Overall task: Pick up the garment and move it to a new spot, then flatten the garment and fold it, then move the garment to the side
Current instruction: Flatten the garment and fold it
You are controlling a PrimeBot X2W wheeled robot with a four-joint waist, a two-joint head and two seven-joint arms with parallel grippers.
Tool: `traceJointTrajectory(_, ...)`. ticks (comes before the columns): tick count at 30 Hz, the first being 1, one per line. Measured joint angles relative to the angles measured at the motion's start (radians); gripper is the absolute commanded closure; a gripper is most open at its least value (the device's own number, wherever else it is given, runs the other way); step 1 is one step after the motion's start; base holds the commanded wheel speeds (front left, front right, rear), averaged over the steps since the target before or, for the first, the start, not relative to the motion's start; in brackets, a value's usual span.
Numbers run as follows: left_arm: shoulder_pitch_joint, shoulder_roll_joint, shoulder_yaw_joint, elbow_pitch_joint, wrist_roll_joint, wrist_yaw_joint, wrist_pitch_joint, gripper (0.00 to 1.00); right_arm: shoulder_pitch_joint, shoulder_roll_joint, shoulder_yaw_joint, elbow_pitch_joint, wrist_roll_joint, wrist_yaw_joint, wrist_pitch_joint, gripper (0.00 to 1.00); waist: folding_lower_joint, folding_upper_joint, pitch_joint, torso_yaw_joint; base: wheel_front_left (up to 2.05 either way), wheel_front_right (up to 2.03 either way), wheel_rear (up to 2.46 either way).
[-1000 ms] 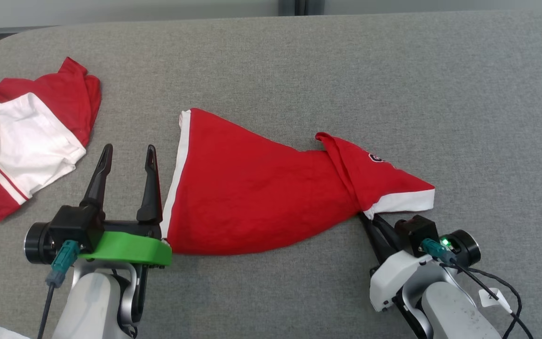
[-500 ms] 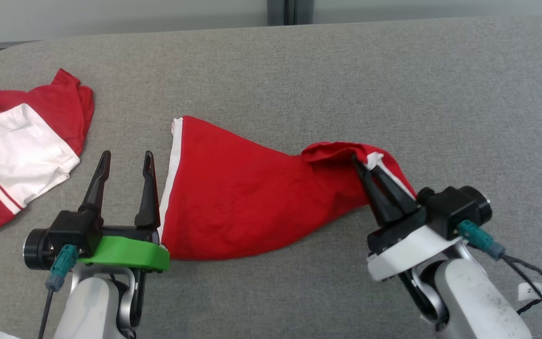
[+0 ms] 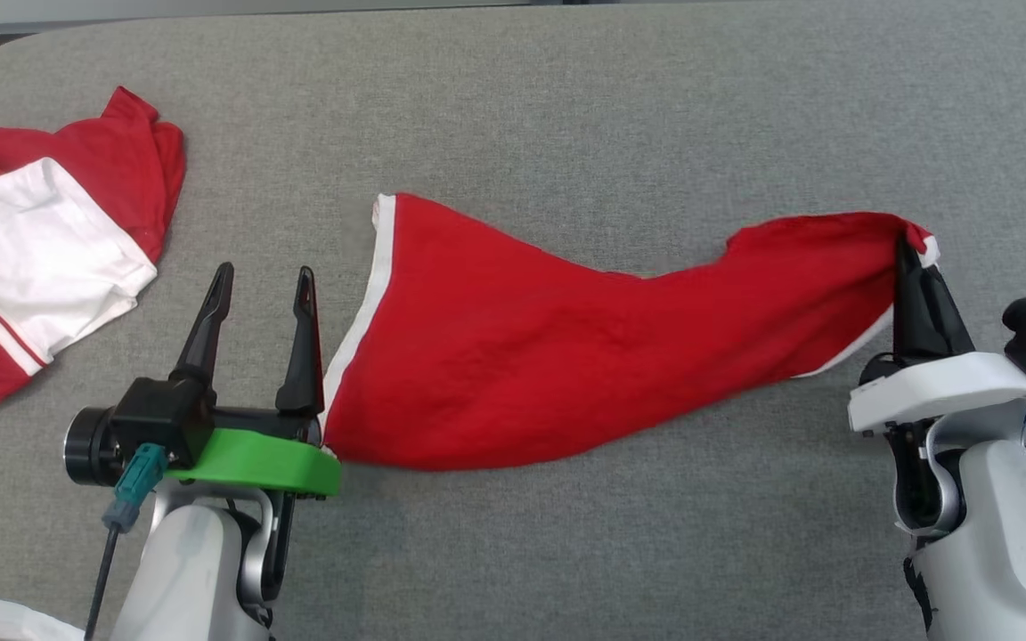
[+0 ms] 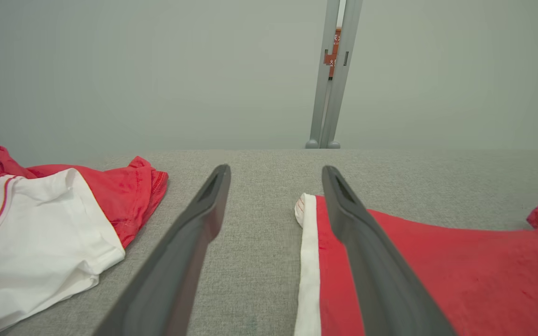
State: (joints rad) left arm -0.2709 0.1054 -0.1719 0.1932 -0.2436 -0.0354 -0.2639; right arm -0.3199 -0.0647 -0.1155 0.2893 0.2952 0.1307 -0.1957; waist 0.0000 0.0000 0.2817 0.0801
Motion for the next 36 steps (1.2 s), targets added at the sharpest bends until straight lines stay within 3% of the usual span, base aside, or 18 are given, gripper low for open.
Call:
traceJointTrajectory(2,-0.003,-0.002,0.0,0.001,0.002,-0.001,0.0,0.0,-0.01,0.002,-0.032,0.055,0.004,0.0,-0.002,1.0,0.0,0.0,0.009,0.003,0.0,0.0,0.0)
traceJointTrajectory(3,-0.004,-0.002,0.0,0.002,0.005,-0.004,0.0,0.0,-0.016,0.003,-0.04,0.074,0.007,0.0,-0.012,0.55,0.0,0.0,0.013,0.005,0.0,0.0,0.0)
traceJointTrajectory(4,-0.005,-0.003,0.0,0.002,0.006,-0.004,0.0,0.0,-0.023,0.003,-0.043,0.086,0.006,0.0,-0.022,0.0,0.0,0.0,0.016,0.005,0.0,0.0,0.0)
traceJointTrajectory(9,-0.006,-0.005,0.006,0.009,0.009,-0.008,0.0,0.0,-0.032,-0.03,0.004,0.063,-0.051,0.0,-0.059,0.0,0.0,0.0,0.012,-0.003,0.0,0.0,0.0)
traceJointTrajectory(16,0.012,-0.005,0.019,0.018,0.012,-0.008,0.0,0.0,0.046,-0.076,0.085,-0.071,-0.117,0.0,-0.066,0.0,0.0,0.0,-0.027,-0.019,0.0,0.0,0.0)
traceJointTrajectory(26,0.09,-0.005,0.03,0.031,0.012,0.002,0.0,0.0,0.209,-0.051,0.141,-0.249,-0.123,0.0,-0.025,0.0,0.0,0.0,-0.102,-0.042,0.0,0.0,0.0)
traceJointTrajectory(36,0.1,0.001,0.018,0.036,0.01,0.007,0.0,0.0,0.254,-0.032,0.129,-0.295,-0.121,0.0,0.002,0.0,0.0,0.0,-0.117,-0.044,0.0,0.0,0.0)
